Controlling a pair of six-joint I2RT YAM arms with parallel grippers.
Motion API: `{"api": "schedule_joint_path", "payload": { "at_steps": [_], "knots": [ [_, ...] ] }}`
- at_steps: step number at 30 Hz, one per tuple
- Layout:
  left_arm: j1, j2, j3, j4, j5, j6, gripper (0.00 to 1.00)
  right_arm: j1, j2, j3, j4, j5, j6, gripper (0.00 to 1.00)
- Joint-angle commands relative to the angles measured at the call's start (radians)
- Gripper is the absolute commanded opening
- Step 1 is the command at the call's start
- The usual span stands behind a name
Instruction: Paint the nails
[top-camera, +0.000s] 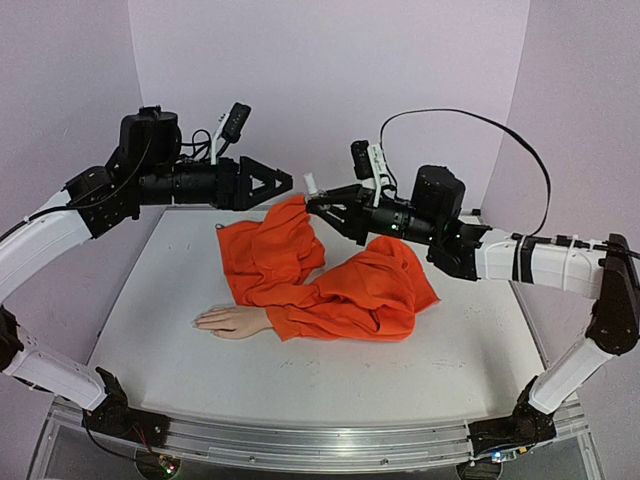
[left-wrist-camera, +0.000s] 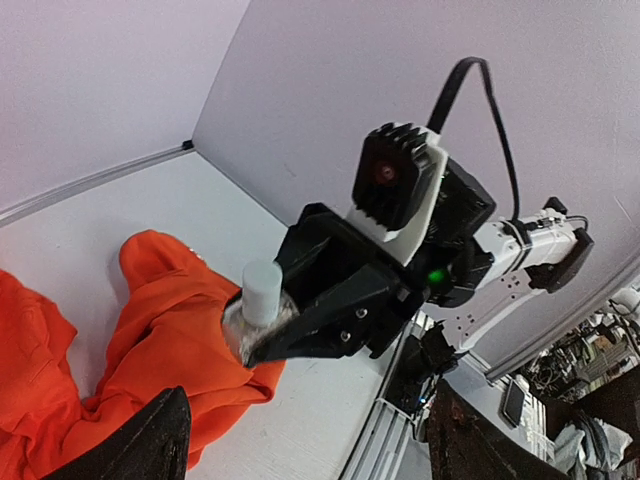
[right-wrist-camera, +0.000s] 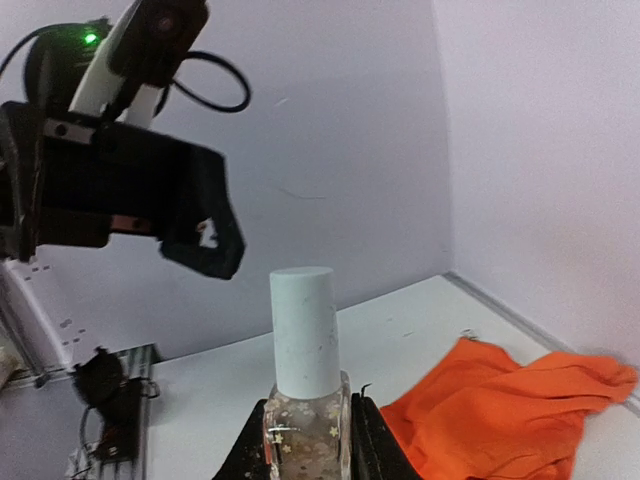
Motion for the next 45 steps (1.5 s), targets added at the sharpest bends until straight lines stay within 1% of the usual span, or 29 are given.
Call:
{"api": "schedule_joint_path", "payload": {
  "at_steps": [1, 2, 3, 6, 9, 16, 20, 22, 23, 25, 27, 28, 30, 31, 32, 33, 34, 35, 36, 37, 38, 39, 41, 43, 44, 45],
  "knots": [
    [0.001, 0.016, 0.009, 0.13, 0.121, -0.002, 0.82, 0.013, 0.038, 0.06, 0.156, -0.404, 0.19, 0.0],
    [0.001, 0.026, 0.012, 0.146, 0.146, -0.006, 0.8, 0.013, 0.051, 0.059, 0.192, -0.436, 0.221, 0.0],
    [0.0, 0.037, 0.022, 0.159, 0.182, -0.006, 0.76, 0.012, 0.059, 0.058, 0.23, -0.458, 0.25, 0.0],
    [-0.01, 0.069, 0.047, 0.171, 0.264, -0.011, 0.67, 0.012, 0.068, 0.048, 0.298, -0.454, 0.302, 0.0],
    [-0.023, 0.072, 0.036, 0.178, 0.285, -0.005, 0.63, 0.012, 0.075, 0.041, 0.349, -0.439, 0.34, 0.0],
    [-0.027, 0.062, 0.006, 0.18, 0.272, 0.01, 0.54, 0.011, 0.057, 0.015, 0.376, -0.386, 0.35, 0.0],
    [-0.027, 0.063, 0.002, 0.179, 0.242, 0.012, 0.35, 0.008, 0.045, 0.008, 0.376, -0.375, 0.343, 0.0],
    [-0.027, 0.069, 0.005, 0.172, 0.229, 0.01, 0.3, 0.005, 0.041, 0.004, 0.375, -0.368, 0.342, 0.0],
    [-0.027, 0.072, 0.01, 0.168, 0.224, 0.013, 0.25, 0.004, 0.041, 0.003, 0.375, -0.366, 0.34, 0.0],
    [-0.027, 0.079, 0.02, 0.145, 0.205, 0.02, 0.12, 0.002, 0.038, 0.0, 0.372, -0.357, 0.333, 0.0],
    [-0.028, 0.089, 0.04, 0.114, 0.167, 0.026, 0.02, 0.003, 0.03, -0.001, 0.343, -0.319, 0.305, 0.0],
    [-0.029, 0.092, 0.046, 0.099, 0.151, 0.029, 0.0, 0.004, 0.022, 0.002, 0.277, -0.276, 0.271, 0.0],
    [-0.034, 0.098, 0.054, 0.071, 0.104, 0.03, 0.0, 0.006, -0.006, 0.02, 0.138, -0.13, 0.188, 0.0],
    [-0.038, 0.101, 0.06, 0.055, 0.06, 0.028, 0.0, 0.025, -0.024, 0.035, 0.041, 0.041, 0.118, 0.0],
    [-0.045, 0.104, 0.067, 0.029, 0.002, 0.022, 0.0, 0.078, -0.047, 0.055, -0.087, 0.337, 0.028, 0.0],
    [-0.046, 0.109, 0.076, -0.005, -0.07, 0.007, 0.0, 0.177, -0.053, 0.066, -0.14, 0.797, -0.078, 0.0],
    [-0.047, 0.12, 0.089, -0.044, -0.138, -0.015, 0.0, 0.254, -0.037, 0.06, -0.096, 1.142, -0.192, 0.0],
    [-0.047, 0.133, 0.103, -0.091, -0.204, -0.04, 0.0, 0.295, -0.003, 0.052, 0.006, 1.379, -0.337, 0.0],
    [-0.045, 0.15, 0.119, -0.134, -0.242, -0.055, 0.0, 0.31, 0.035, 0.055, 0.096, 1.495, -0.46, 0.0],
    [-0.045, 0.166, 0.131, -0.154, -0.256, -0.065, 0.0, 0.314, 0.074, 0.073, 0.152, 1.54, -0.537, 0.0],
    [-0.045, 0.181, 0.142, -0.164, -0.258, -0.072, 0.0, 0.318, 0.1, 0.097, 0.161, 1.543, -0.567, 0.0],
    [-0.045, 0.189, 0.151, -0.165, -0.249, -0.076, 0.0, 0.321, 0.11, 0.114, 0.149, 1.51, -0.562, 0.0],
    [-0.044, 0.194, 0.165, -0.166, -0.226, -0.072, 0.0, 0.321, 0.088, 0.111, 0.087, 1.331, -0.477, 0.0],
    [-0.043, 0.187, 0.173, -0.165, -0.209, -0.056, 0.01, 0.313, 0.051, 0.082, 0.081, 1.122, -0.435, 0.0],
    [-0.043, 0.179, 0.173, -0.162, -0.2, -0.05, 0.08, 0.307, 0.038, 0.071, 0.078, 1.026, -0.42, 0.0],
    [-0.041, 0.168, 0.166, -0.149, -0.191, -0.046, 0.19, 0.295, 0.024, 0.062, 0.066, 0.917, -0.398, 0.0]
  ]
}}
